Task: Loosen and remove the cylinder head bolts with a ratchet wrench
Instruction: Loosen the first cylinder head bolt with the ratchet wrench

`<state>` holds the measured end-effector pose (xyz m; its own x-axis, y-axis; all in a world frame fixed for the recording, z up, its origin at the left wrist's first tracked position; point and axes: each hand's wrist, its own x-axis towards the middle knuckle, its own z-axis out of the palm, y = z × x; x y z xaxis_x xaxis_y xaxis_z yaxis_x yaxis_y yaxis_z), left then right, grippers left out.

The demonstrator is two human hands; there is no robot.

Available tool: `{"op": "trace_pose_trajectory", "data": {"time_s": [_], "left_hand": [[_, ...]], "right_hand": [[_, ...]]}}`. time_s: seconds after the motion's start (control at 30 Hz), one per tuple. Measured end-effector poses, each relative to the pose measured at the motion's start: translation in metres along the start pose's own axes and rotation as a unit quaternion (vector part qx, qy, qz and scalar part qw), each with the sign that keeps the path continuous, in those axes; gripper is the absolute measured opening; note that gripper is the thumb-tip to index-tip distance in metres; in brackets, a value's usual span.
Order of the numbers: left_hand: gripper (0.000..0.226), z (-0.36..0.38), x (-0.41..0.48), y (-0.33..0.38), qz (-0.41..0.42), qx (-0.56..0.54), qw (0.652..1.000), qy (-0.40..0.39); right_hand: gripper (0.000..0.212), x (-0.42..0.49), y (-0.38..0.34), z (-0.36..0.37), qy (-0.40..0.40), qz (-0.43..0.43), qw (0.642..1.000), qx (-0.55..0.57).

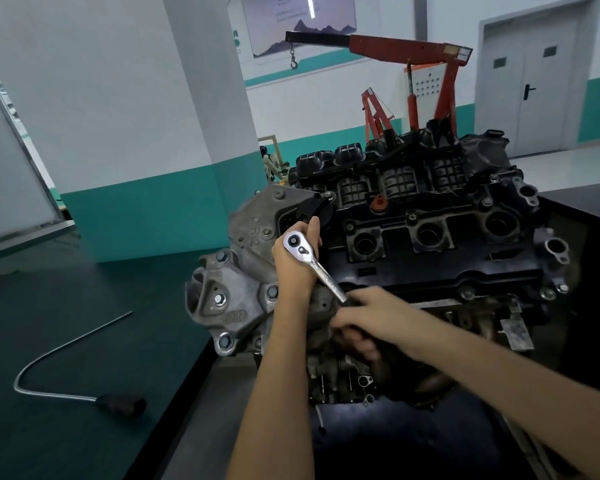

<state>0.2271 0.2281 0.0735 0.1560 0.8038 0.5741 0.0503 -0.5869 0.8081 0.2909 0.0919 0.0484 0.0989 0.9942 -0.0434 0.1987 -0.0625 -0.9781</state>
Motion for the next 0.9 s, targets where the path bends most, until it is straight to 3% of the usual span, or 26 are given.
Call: {"op": "trace_pose_trajectory", "data": {"time_s": [0.07, 0.17, 0.3, 0.37, 0.43, 0.53, 0.6, 0.67, 0.77, 0.83, 0.9], "left_hand": [[0.043, -0.002, 0.0, -0.001, 0.0, -0.013, 1.0, -0.025], [0.042, -0.004, 0.001, 0.001, -0.007, -0.012, 0.999, -0.052], [0.043, -0.005, 0.001, 0.002, -0.012, -0.033, 0.998, -0.049], [0.044, -0.004, 0.0, 0.003, -0.012, -0.037, 0.999, -0.026], [0.044, -0.002, 0.0, 0.003, -0.005, -0.025, 1.0, -0.012], [0.045, 0.001, 0.001, 0.002, -0.003, -0.009, 1.0, 0.003], [0.044, 0.001, 0.002, 0.001, -0.002, 0.016, 1.0, 0.009], [0.043, 0.0, 0.002, 0.0, 0.006, 0.041, 0.999, 0.007], [0.043, -0.002, 0.003, 0.0, 0.012, 0.047, 0.999, -0.002], [0.044, -0.003, 0.004, -0.001, 0.01, 0.023, 0.999, -0.02], [0.044, -0.004, 0.003, -0.003, 0.005, -0.007, 0.999, -0.038]], "right_hand": [[0.02, 0.003, -0.016, -0.027, 0.066, -0.03, 0.979, -0.188], [0.025, 0.01, -0.06, -0.072, 0.125, -0.1, 0.857, -0.489], [0.028, 0.019, -0.092, -0.088, 0.107, -0.115, 0.793, -0.589], [0.024, 0.017, -0.08, -0.078, 0.119, -0.107, 0.811, -0.563], [0.017, 0.011, -0.054, -0.062, 0.135, -0.098, 0.854, -0.492], [0.018, -0.001, -0.012, -0.019, 0.108, -0.084, 0.939, -0.317], [0.009, -0.004, 0.006, 0.016, 0.073, -0.094, 0.976, -0.185], [0.005, -0.001, 0.014, 0.039, 0.076, -0.106, 0.983, -0.126], [0.006, 0.001, 0.01, 0.032, 0.064, -0.114, 0.98, -0.152], [0.011, 0.0, 0.001, 0.008, 0.053, -0.107, 0.967, -0.224], [0.016, 0.002, -0.018, -0.025, 0.056, -0.093, 0.927, -0.358]]}}
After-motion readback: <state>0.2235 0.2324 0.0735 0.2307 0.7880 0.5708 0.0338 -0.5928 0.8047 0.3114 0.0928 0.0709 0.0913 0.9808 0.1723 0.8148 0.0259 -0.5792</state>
